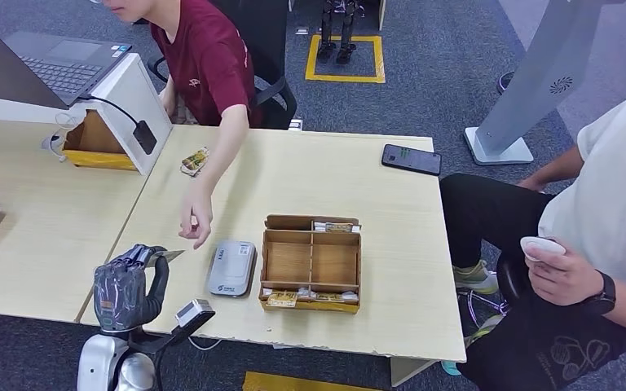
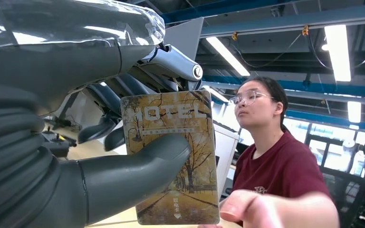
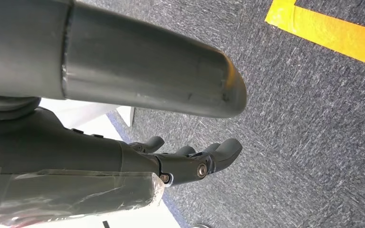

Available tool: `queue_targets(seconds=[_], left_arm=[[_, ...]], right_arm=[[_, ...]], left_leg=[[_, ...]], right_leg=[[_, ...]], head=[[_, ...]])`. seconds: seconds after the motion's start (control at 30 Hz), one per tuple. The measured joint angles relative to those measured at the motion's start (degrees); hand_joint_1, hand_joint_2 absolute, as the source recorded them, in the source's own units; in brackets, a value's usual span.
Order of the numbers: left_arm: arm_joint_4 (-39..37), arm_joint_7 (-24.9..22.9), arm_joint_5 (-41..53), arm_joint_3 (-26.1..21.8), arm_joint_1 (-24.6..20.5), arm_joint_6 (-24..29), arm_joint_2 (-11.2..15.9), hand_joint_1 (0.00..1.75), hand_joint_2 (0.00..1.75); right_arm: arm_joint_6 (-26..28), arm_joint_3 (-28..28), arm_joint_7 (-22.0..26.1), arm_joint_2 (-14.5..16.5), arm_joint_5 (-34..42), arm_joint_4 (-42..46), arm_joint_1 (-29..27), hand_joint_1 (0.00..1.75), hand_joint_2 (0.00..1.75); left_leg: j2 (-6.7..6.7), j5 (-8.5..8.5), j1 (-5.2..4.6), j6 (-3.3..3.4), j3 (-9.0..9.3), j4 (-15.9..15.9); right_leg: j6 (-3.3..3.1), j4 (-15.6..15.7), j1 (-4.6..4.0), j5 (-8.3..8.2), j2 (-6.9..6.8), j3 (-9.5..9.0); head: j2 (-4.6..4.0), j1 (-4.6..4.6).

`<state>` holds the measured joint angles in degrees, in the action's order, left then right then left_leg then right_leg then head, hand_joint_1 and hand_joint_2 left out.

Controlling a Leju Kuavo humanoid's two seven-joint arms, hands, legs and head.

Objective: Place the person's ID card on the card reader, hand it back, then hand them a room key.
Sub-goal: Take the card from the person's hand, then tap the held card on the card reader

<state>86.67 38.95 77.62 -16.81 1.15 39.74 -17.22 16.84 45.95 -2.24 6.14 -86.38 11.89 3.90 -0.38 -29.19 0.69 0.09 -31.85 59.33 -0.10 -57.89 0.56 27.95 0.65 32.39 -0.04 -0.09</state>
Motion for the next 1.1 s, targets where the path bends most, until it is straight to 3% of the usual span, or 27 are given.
queue_targets(seconds=[0.33,0.43,0.57,0.83,1.1], left_arm=[[-3.54,0.48,-18.17,0.97,-0.65,0.01,0.02,1.75,1.75],[-7.25,-3.49,-29.6,4.71,-1.28,-0.67,0.47,1.75,1.75],[-8.6,-10.62,-42.34,13.46,-1.27,-6.16,2.15,1.75,1.75],[-8.74,-16.94,-50.67,24.56,-0.72,-15.51,5.71,1.75,1.75],[-10.83,-21.25,-50.53,30.3,-1.05,-16.59,7.11,1.75,1.75]], right_arm=[[0.58,1.34,0.04,0.0,-0.23,0.0,0.07,0.0,0.0],[0.79,2.32,-0.14,0.0,-0.18,0.0,0.07,0.0,0.0],[1.21,3.27,-0.3,0.0,-0.07,0.0,0.03,0.0,0.0],[1.79,4.48,-0.38,0.02,-0.01,0.0,-0.16,0.0,0.0],[1.98,4.79,-0.75,0.07,-0.01,0.0,-0.23,0.0,0.0]], left_leg=[[0.0,0.0,0.0,0.0,0.03,0.0],[0.0,0.0,0.0,0.0,0.02,0.0],[-0.01,0.0,-0.01,0.01,0.0,0.01],[-0.01,0.0,0.0,0.01,0.01,0.0],[0.0,0.0,0.0,0.01,0.01,0.0]], right_leg=[[0.0,0.0,0.0,0.0,0.0,-0.01],[0.01,0.0,0.0,-0.01,-0.01,-0.02],[0.02,0.0,0.01,-0.02,-0.02,-0.04],[0.02,0.0,0.0,-0.02,-0.02,-0.03],[0.02,0.0,0.0,-0.02,-0.02,-0.03]], head=[[0.0,0.01],[0.0,0.0],[0.0,0.01],[0.0,0.0],[0.0,0.0]])
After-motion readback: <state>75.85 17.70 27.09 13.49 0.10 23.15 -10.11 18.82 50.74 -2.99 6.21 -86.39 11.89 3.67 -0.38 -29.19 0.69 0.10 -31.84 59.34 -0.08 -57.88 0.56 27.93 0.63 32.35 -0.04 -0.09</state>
